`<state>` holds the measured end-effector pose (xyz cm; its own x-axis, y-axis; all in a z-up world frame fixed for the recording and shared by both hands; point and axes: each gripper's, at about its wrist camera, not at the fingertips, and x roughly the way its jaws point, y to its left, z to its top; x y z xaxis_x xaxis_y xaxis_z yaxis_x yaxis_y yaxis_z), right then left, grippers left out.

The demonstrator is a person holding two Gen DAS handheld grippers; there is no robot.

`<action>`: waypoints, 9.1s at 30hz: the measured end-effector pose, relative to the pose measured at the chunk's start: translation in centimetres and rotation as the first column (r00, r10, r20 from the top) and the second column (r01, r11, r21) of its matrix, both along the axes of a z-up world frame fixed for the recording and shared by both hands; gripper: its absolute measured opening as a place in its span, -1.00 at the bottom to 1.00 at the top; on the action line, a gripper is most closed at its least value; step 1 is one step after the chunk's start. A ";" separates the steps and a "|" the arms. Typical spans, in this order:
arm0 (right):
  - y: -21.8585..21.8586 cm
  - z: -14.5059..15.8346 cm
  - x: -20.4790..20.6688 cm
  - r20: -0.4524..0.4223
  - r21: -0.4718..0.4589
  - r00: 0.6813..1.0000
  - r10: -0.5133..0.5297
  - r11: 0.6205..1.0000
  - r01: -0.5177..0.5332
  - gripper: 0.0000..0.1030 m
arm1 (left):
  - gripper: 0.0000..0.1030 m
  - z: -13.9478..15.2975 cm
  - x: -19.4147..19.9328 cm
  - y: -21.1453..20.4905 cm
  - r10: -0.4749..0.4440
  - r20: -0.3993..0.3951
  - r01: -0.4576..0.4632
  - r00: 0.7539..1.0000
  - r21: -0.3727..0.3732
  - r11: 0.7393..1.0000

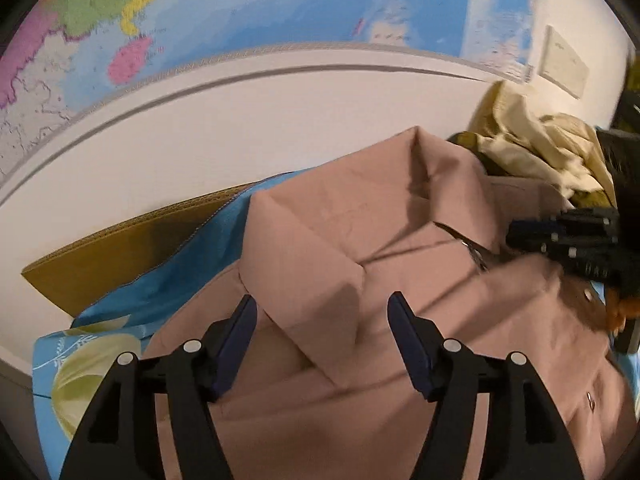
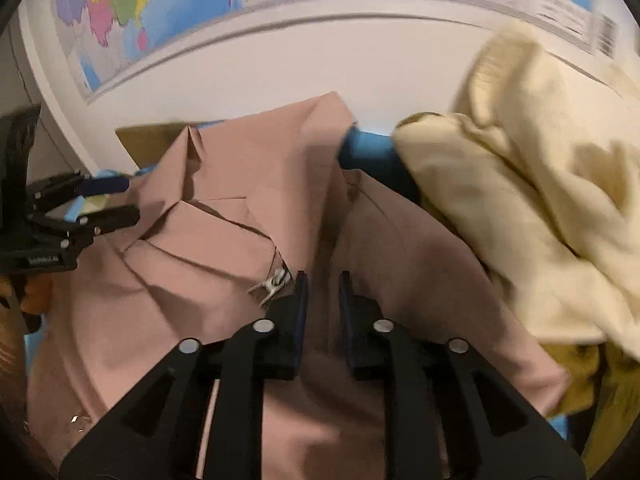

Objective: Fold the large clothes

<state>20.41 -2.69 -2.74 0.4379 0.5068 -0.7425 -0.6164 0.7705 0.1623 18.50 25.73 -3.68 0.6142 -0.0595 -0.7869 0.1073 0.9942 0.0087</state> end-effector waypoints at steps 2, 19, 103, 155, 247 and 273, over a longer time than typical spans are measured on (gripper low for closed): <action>0.1 1.4 -0.3 0.042 0.031 0.999 0.000 1.000 -0.002 -0.54 | 0.41 0.3 -0.8 -0.6 -0.008 0.019 0.008 1.000 0.031 0.999; 2.2 -0.8 4.4 -0.133 0.040 0.986 -0.100 0.994 0.106 -0.82 | 0.47 1.3 -6.5 -4.3 -0.090 0.046 0.090 0.995 0.012 0.996; -17.8 6.3 -28.4 -0.125 0.721 0.967 0.220 0.690 -0.064 -0.80 | -0.90 7.4 -35.4 2.2 0.061 0.081 0.009 0.995 -0.673 0.740; 7.5 -0.4 -10.2 -0.001 0.010 0.973 0.232 0.973 -0.232 -0.79 | -0.39 0.2 -9.1 0.2 -0.063 -0.124 0.050 0.990 -0.105 0.993; -8.9 0.7 -12.4 0.103 0.085 0.990 -0.091 0.993 0.083 0.04 | -0.04 1.7 -19.9 2.1 0.130 0.052 -0.120 0.990 -0.171 0.978; -17.9 -2.3 -15.9 -0.020 0.214 0.949 -0.315 0.926 0.311 -0.24 | 0.14 -1.7 -23.1 2.2 0.163 0.014 -0.158 0.986 -0.193 0.968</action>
<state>4.49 -20.61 -5.04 0.6097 0.4868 -0.6256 -0.3530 0.8734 0.3356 -4.60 27.88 -5.39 0.6506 -0.1057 -0.7521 -0.0511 0.9819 -0.1822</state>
